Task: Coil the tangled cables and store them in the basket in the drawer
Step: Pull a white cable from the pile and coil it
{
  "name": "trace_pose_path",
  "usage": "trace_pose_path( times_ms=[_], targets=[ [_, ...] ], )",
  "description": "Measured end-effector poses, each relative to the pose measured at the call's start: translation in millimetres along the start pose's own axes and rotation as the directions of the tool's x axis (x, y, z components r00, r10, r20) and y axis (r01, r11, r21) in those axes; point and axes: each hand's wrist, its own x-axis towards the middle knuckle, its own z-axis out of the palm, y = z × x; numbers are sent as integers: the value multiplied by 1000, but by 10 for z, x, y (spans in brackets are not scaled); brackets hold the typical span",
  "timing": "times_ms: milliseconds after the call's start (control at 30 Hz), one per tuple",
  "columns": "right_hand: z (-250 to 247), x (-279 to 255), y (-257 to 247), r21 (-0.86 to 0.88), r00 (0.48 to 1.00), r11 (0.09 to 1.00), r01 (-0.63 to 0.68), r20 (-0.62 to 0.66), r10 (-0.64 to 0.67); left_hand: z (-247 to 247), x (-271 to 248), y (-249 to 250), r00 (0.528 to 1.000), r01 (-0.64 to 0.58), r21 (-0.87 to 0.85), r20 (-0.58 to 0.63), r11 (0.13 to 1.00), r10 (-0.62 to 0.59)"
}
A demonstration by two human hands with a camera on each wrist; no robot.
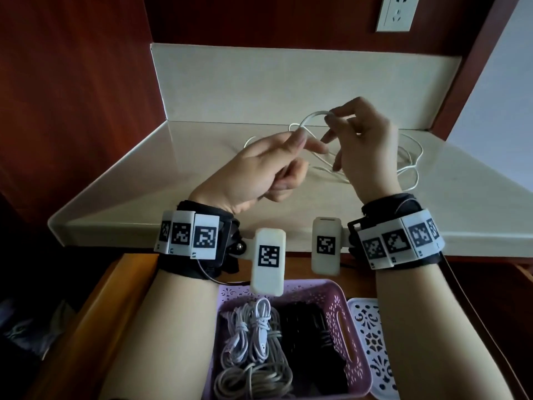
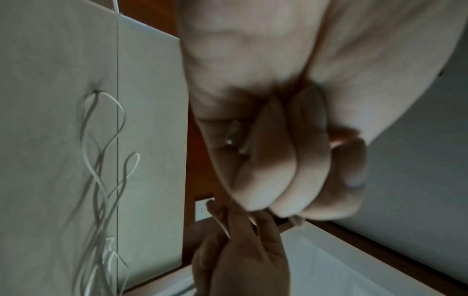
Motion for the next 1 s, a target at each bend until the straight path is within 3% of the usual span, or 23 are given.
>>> trace_pose_path(
  times_ms=[100,200,300,367,433,500,600,667,700,733,800,867,900,1000],
  targets=[
    [97,-27,-11,5,1000,1000,5,20,-5,39,12,69,993,-114,-142,-12,983,114],
    [222,-91,-11,-61,979,997,54,200,-41,-19,29,122,942,-288,-226,-240,930,234],
    [343,-183,-25,-140,863,985,96,505,-12,-117,49,116,813,-388,-222,-540,894,219],
    [398,-231,-39,-133,777,988,75,629,26,-180,42,90,713,-443,-198,-669,874,210],
    [418,-249,-52,-152,714,986,62,697,63,-253,30,60,626,-456,-126,-749,881,217],
    [388,-237,-64,-204,670,978,43,732,123,-342,2,44,572,-470,-58,-780,881,254],
    [257,-186,-105,-330,591,942,58,772,234,-493,-63,51,424,-473,-57,-889,879,171],
    [165,-157,-150,-394,537,913,109,796,279,-583,-103,43,356,-405,1,-921,914,158],
    [123,-141,-168,-406,539,905,126,794,282,-625,-120,24,345,-384,35,-921,923,178],
    [82,-124,-187,-405,572,904,134,777,263,-644,-129,15,355,-377,53,-914,925,197],
    [19,-82,-196,-345,718,931,120,678,159,-654,-127,2,401,-341,22,-901,940,166],
    [-38,-39,-198,-228,875,969,92,483,31,-611,-98,8,481,-243,-10,-869,970,111],
    [-65,-22,-213,-171,927,981,94,375,-23,-566,-74,3,523,-178,1,-847,984,95],
    [-101,-10,-301,-32,971,982,184,164,-176,-380,2,-24,668,-57,18,-742,998,52]
  ],
)
